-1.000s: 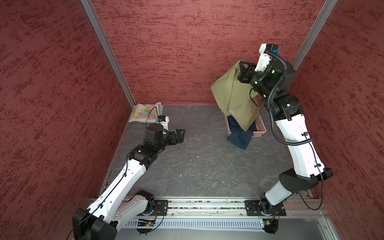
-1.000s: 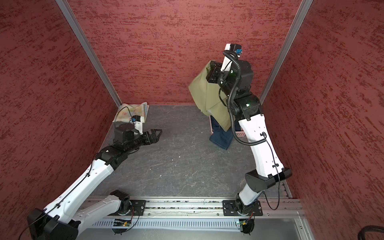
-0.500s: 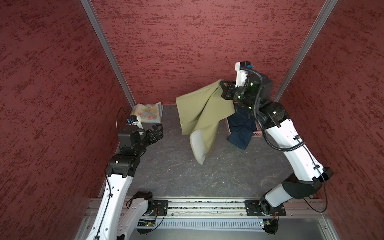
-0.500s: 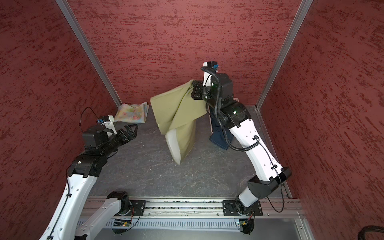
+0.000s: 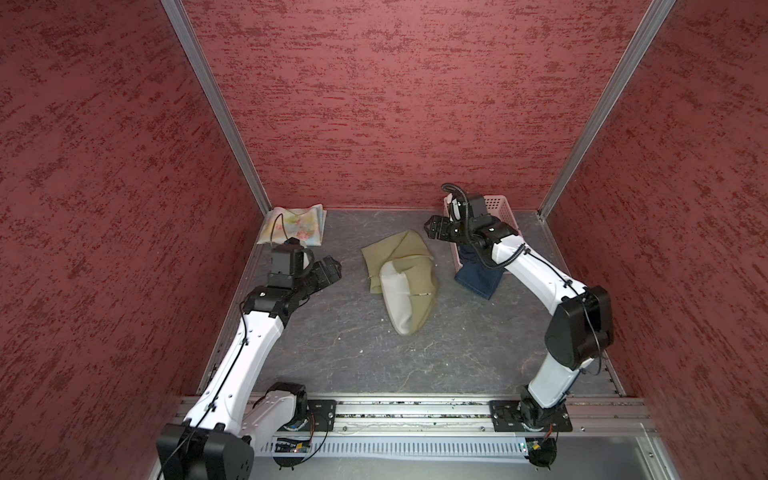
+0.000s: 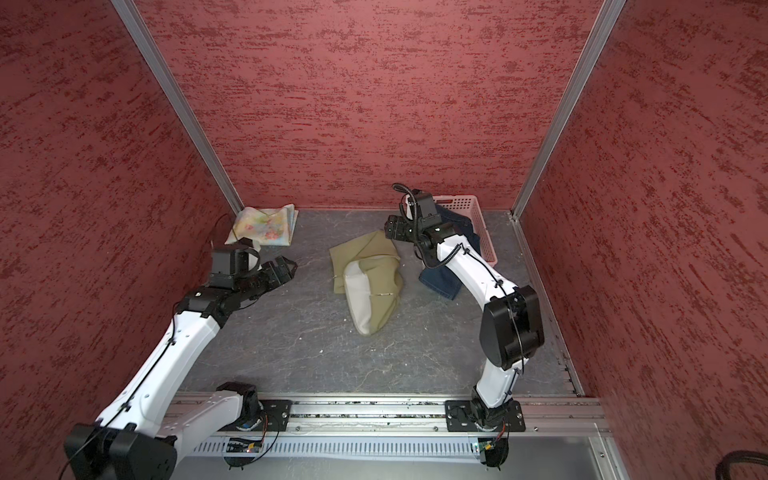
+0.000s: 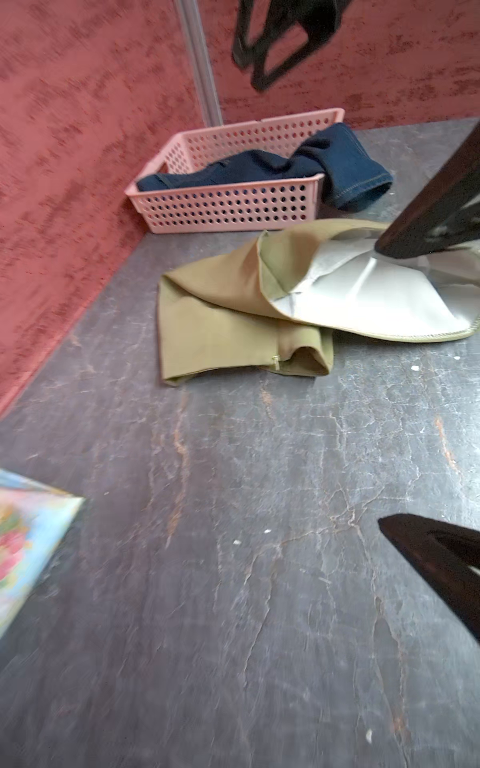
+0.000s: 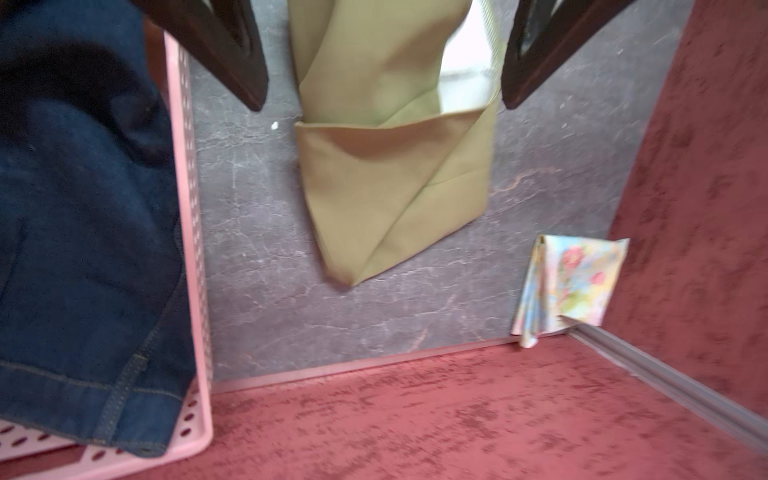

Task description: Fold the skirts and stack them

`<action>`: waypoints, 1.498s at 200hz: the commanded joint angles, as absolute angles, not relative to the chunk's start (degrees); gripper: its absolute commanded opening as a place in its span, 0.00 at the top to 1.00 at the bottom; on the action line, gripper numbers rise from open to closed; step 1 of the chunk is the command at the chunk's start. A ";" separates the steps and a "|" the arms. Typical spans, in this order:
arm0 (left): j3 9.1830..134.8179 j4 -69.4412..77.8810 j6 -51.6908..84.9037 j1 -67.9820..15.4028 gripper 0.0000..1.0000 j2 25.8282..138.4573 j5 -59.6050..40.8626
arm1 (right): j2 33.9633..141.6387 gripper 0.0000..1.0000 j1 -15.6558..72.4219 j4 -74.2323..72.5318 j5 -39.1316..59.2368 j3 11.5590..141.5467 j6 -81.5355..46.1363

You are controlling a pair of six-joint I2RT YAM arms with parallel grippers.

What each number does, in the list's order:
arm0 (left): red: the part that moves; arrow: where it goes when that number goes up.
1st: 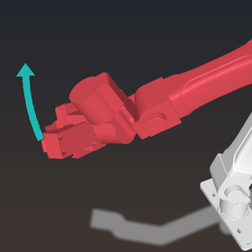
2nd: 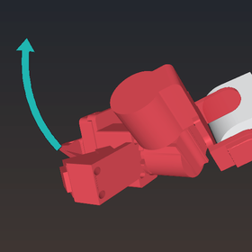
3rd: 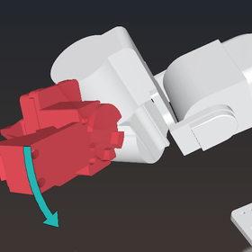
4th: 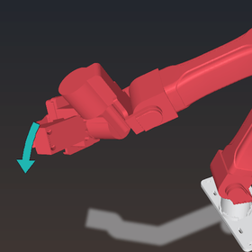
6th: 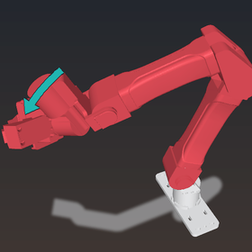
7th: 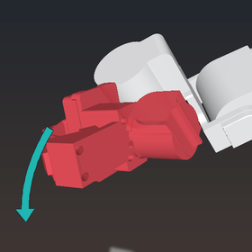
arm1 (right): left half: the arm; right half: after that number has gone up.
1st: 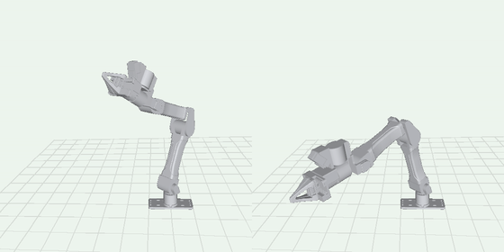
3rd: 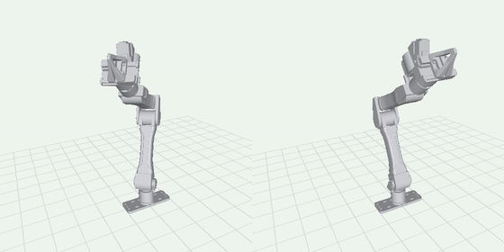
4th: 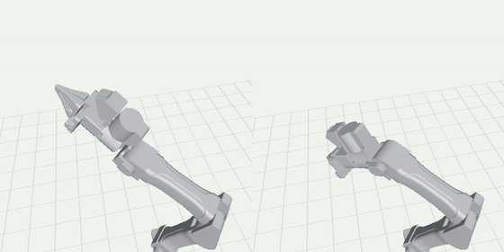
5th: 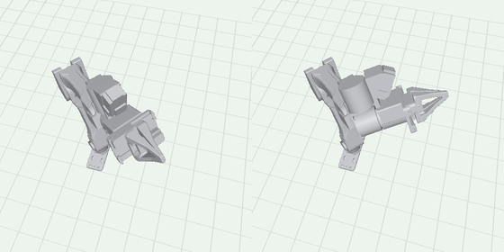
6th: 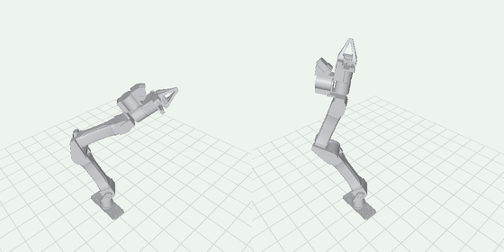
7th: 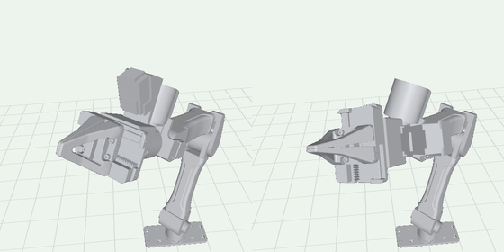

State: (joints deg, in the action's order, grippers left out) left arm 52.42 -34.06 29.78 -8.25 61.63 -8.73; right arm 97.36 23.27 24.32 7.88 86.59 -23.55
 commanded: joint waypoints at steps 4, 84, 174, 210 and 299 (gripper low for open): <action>52.22 -26.80 31.43 -10.67 0.04 69.08 -9.12 | 91.71 0.11 23.97 20.34 10.13 80.07 -22.63; 63.87 -9.97 32.25 -11.04 0.09 98.78 -12.95 | 85.01 0.14 25.90 11.41 15.34 61.47 -26.15; 85.82 -9.20 43.62 -8.87 0.26 125.51 -18.50 | 90.78 0.14 26.04 8.11 15.69 62.62 -25.63; 93.91 -14.15 45.47 -10.43 0.43 131.34 -18.45 | 92.73 0.14 26.08 8.02 15.12 64.23 -25.42; 93.34 -14.41 39.36 -10.90 1.00 124.56 -16.89 | 91.06 0.14 25.78 7.47 13.61 64.23 -23.76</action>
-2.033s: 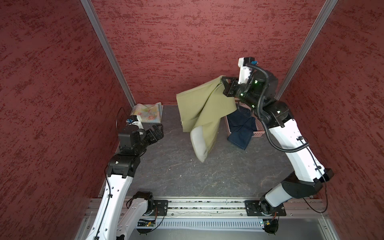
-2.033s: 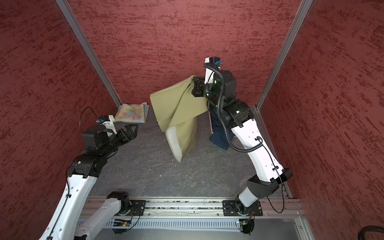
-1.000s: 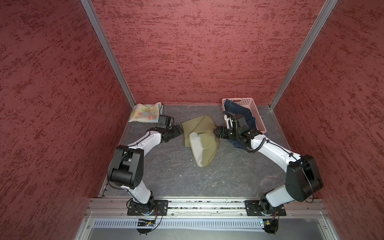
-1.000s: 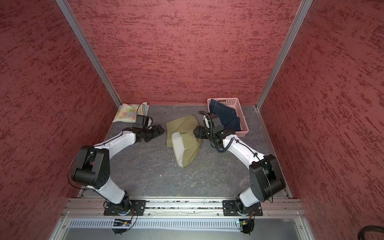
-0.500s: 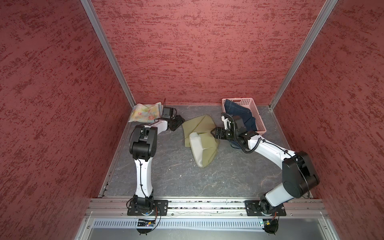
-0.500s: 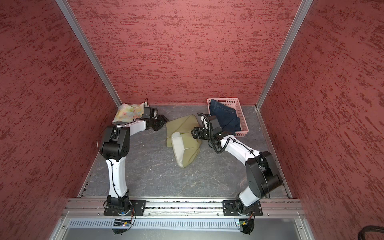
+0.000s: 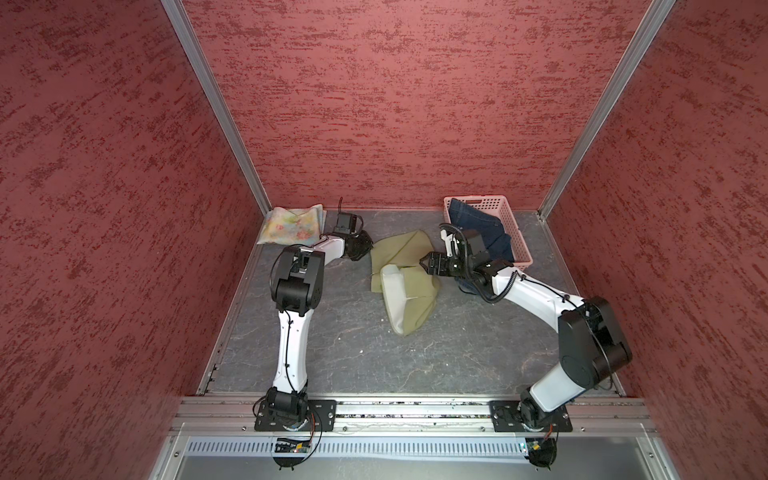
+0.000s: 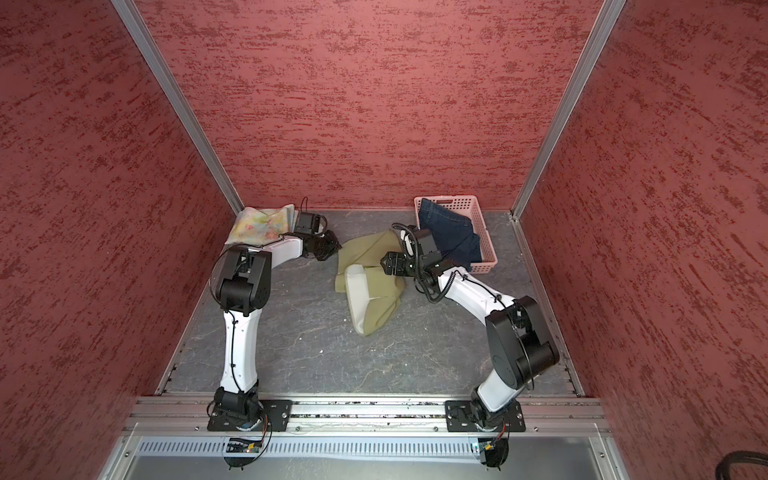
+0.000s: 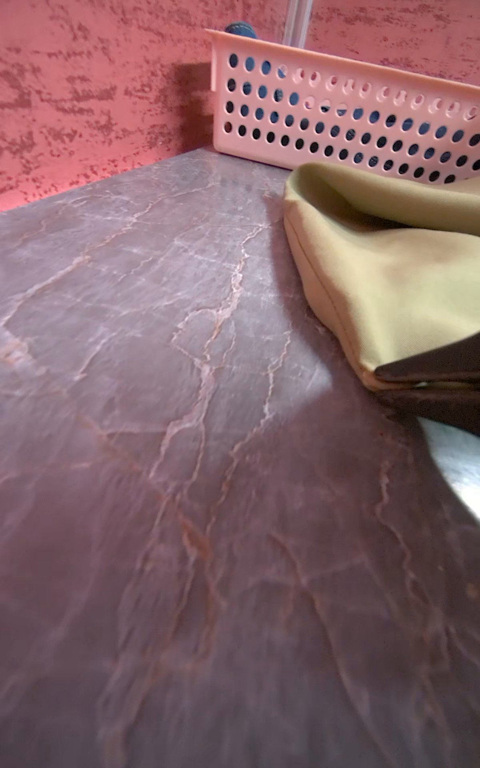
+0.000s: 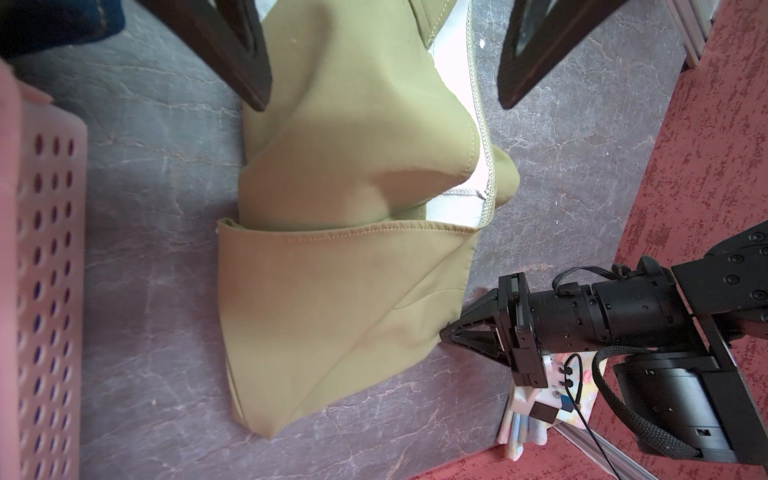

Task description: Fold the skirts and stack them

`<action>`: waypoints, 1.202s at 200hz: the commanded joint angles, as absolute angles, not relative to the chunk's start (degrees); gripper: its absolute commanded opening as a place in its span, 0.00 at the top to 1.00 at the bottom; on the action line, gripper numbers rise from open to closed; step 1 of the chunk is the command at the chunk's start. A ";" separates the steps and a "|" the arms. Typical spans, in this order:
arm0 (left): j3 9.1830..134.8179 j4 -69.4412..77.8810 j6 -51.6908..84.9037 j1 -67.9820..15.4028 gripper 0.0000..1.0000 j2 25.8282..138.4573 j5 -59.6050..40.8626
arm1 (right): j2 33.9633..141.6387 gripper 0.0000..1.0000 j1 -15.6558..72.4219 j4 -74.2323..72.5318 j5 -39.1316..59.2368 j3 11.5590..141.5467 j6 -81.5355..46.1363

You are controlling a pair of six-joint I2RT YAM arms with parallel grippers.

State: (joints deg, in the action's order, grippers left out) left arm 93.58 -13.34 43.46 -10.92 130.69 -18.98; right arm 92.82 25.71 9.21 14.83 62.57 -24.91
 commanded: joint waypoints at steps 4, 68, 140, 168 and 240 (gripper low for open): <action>93.09 -14.49 38.97 -10.87 1.00 123.42 -16.50 | 90.74 0.14 25.91 7.32 13.62 64.04 -23.53; 82.85 -16.34 33.89 -11.25 1.00 101.07 -10.54 | 88.76 0.14 26.19 4.42 13.33 60.61 -23.92; 82.39 -25.31 28.53 -13.32 1.00 81.73 -6.72 | 86.08 0.14 28.20 1.03 15.05 59.92 -24.52; 84.26 -27.34 27.63 -15.49 1.00 77.76 -3.77 | 82.35 0.14 31.89 -1.58 13.67 58.46 -21.95; 86.75 -30.41 28.40 -19.89 1.00 76.26 6.04 | 74.30 0.13 51.47 -27.37 -1.82 41.68 -14.17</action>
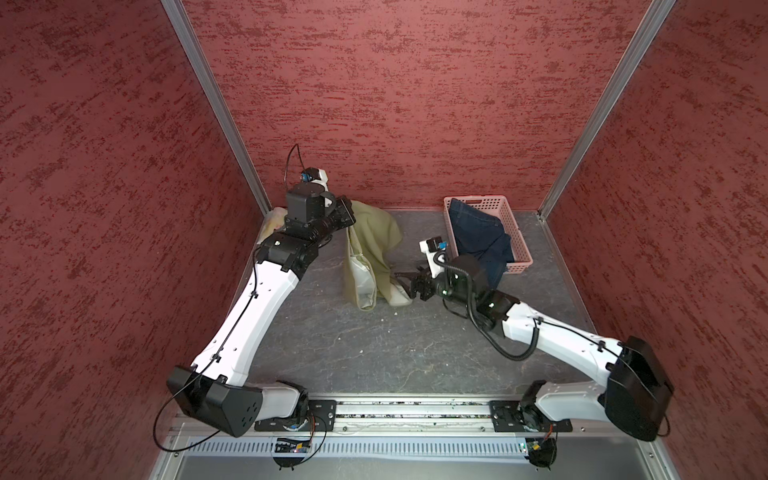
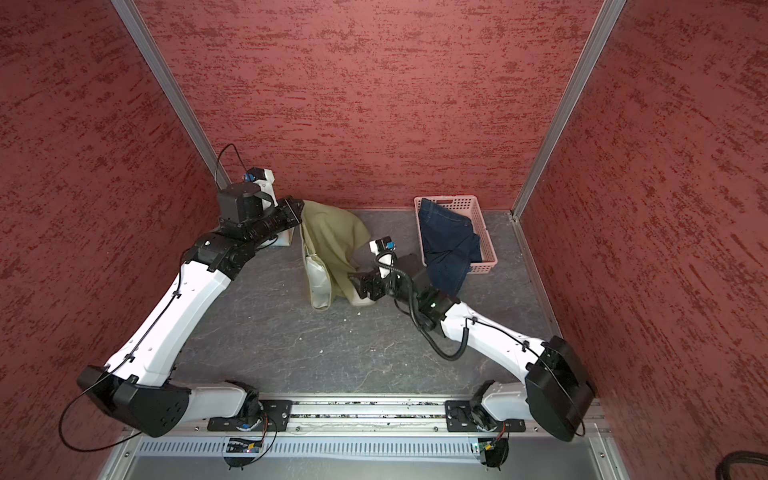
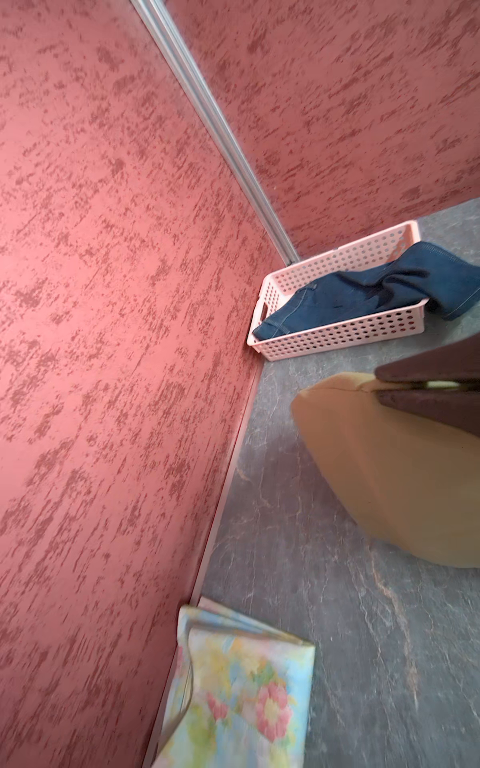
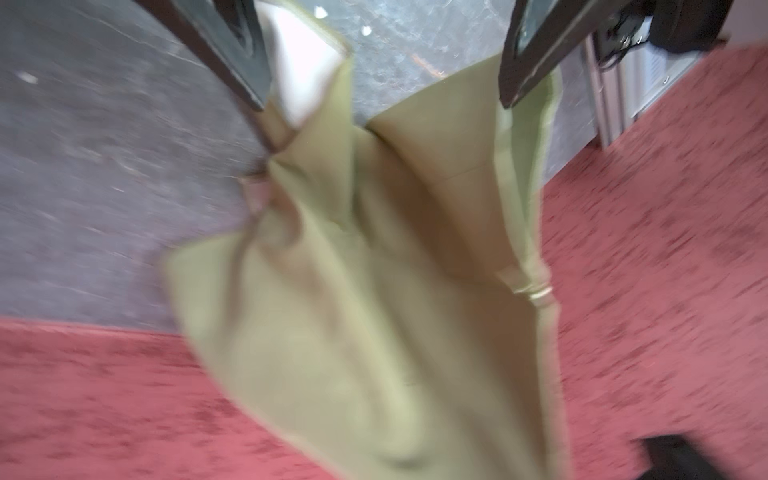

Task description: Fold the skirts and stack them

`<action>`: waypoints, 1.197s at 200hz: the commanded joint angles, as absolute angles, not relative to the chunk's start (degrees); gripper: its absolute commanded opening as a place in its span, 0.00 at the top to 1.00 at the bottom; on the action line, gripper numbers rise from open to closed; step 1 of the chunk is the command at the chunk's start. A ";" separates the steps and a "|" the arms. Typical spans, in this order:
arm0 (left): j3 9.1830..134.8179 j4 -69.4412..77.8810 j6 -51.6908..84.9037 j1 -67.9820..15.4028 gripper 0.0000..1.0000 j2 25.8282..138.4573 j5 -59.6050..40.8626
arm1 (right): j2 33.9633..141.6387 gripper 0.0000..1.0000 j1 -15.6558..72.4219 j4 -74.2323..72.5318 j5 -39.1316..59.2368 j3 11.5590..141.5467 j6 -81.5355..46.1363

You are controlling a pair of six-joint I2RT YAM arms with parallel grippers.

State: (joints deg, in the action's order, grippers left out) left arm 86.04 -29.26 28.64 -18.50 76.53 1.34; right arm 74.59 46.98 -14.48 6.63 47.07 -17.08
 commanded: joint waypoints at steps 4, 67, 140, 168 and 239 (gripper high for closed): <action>86.68 -30.45 28.39 -20.25 1.00 76.29 6.62 | 74.65 0.14 52.07 -28.28 -2.26 41.06 -14.88; 86.13 -30.66 28.92 -22.89 1.00 76.55 8.83 | 80.78 0.15 62.93 -37.42 -12.37 37.11 -8.92; 86.38 -30.62 29.00 -23.55 1.00 77.08 8.53 | 88.96 0.29 66.08 -56.66 -13.11 29.84 8.38; 86.43 -30.25 29.34 -23.51 1.00 77.56 8.18 | 94.36 0.34 67.29 -67.18 -14.01 28.27 14.02; 85.78 -29.97 29.44 -23.93 1.00 77.51 7.91 | 101.90 0.34 67.59 -73.06 -13.83 33.47 17.67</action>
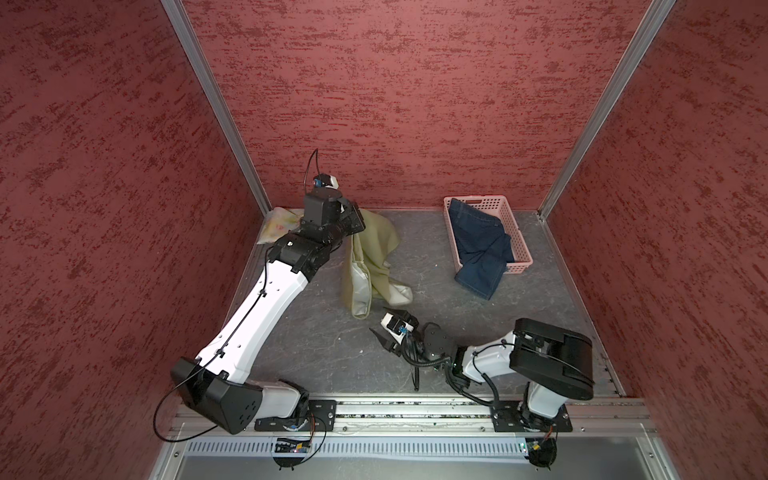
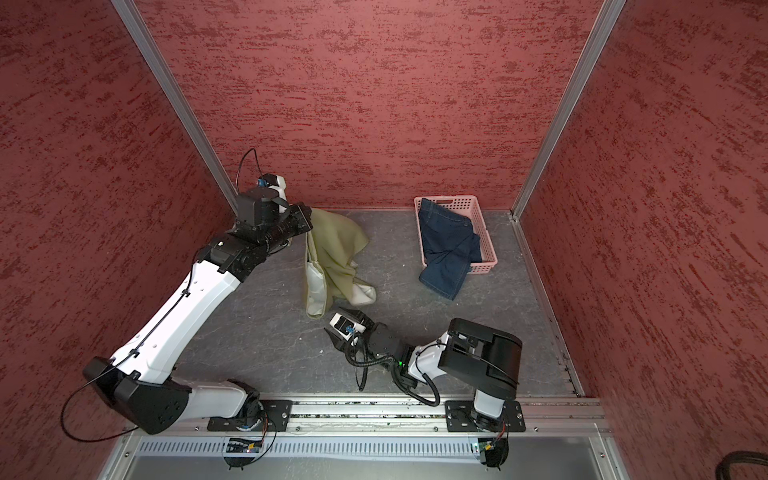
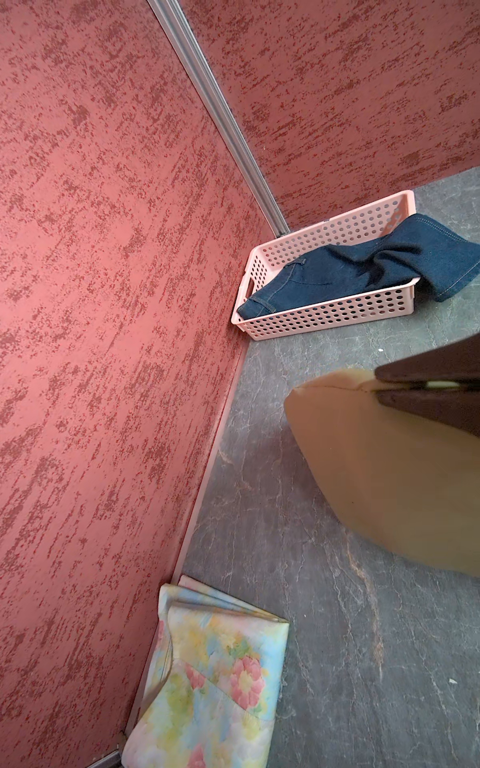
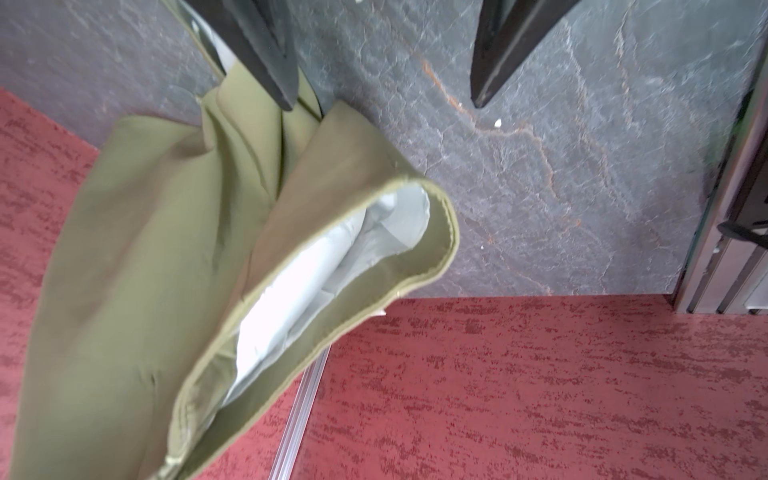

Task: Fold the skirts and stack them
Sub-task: 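Stretch the olive skirt between both grippers and lower it along the far edge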

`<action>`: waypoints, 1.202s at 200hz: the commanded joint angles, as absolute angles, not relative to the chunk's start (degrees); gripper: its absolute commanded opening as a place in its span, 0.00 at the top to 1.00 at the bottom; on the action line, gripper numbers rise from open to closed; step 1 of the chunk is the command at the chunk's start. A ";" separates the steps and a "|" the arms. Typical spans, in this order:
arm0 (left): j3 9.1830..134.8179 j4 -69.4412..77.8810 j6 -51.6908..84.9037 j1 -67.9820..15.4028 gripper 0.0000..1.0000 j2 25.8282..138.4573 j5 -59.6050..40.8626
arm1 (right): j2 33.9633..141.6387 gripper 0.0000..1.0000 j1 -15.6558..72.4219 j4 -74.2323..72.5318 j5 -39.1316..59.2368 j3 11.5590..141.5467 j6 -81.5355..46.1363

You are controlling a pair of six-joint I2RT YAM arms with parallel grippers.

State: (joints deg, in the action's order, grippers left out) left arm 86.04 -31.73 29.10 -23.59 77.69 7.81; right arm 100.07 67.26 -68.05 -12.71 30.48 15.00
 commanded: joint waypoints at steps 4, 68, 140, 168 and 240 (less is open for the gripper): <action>85.79 -29.96 29.44 -23.98 1.00 77.48 7.86 | 102.23 0.35 67.59 -72.98 -13.74 33.81 17.70; 86.22 -29.57 29.31 -23.90 1.00 78.04 7.38 | 105.82 0.50 67.59 -69.96 -12.04 38.82 17.37; 86.05 -28.96 29.97 -22.97 1.00 78.56 6.27 | 106.50 1.00 67.59 -67.19 -13.79 40.94 16.88; 86.76 -28.79 30.57 -21.44 1.00 78.75 5.06 | 101.14 1.00 67.59 -65.77 -14.85 39.72 14.89; 98.35 -33.88 30.06 -11.80 1.00 78.54 0.16 | 70.18 1.00 63.81 -26.28 -23.02 49.13 14.22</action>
State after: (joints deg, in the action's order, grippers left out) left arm 94.48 -33.26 30.17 -14.31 79.77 2.42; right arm 77.76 65.73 -42.85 -17.74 43.79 13.39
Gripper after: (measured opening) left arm 0.059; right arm 0.061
